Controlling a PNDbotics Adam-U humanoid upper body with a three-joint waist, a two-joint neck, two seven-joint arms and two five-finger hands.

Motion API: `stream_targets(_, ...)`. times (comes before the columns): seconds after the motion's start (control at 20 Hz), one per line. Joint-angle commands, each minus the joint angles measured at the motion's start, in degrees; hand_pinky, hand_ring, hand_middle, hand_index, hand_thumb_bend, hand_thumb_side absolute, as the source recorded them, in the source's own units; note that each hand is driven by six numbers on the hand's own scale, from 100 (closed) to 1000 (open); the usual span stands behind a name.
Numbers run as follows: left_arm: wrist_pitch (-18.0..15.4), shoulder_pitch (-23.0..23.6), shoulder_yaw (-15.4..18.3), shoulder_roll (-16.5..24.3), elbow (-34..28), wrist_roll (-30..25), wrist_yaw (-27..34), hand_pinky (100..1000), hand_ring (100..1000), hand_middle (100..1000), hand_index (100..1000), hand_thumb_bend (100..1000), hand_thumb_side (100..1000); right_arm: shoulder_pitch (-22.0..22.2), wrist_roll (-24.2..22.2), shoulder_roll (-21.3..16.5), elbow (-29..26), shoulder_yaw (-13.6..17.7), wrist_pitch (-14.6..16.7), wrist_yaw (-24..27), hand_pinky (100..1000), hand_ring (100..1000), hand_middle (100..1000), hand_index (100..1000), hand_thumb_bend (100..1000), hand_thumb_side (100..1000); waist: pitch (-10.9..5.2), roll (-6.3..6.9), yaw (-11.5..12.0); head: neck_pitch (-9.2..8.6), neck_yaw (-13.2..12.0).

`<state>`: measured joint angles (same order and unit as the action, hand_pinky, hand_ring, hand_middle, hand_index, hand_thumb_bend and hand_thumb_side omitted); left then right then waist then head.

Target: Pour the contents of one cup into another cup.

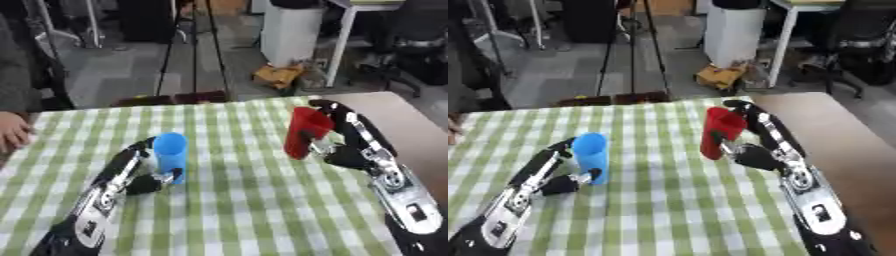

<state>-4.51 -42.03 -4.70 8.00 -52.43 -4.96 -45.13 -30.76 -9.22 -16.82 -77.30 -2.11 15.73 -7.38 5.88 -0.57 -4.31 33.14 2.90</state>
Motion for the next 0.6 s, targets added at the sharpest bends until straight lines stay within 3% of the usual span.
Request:
stream_targets(0.05,0.1,-1.7,0.5,-0.2,-1.1,0.2,0.4,797,823,857,962,587,658,-1.3,0.0,-0.5,-0.6,0.4,0.2,0.5,681,607,555,863,359,302,-0.81,-0.12,-0.1,-0.12,-0.2)
stream_targets(0.6,0.6,-3.0,1.1,-1.4,1.0,3.6,-0.4,783,817,852,958,590,653,-1.8,-0.3,-0.3,-0.8,0.3,0.4,0.6,680,607,554,862,358,303,-0.21,-0.17,-0.8,-0.48,-0.7)
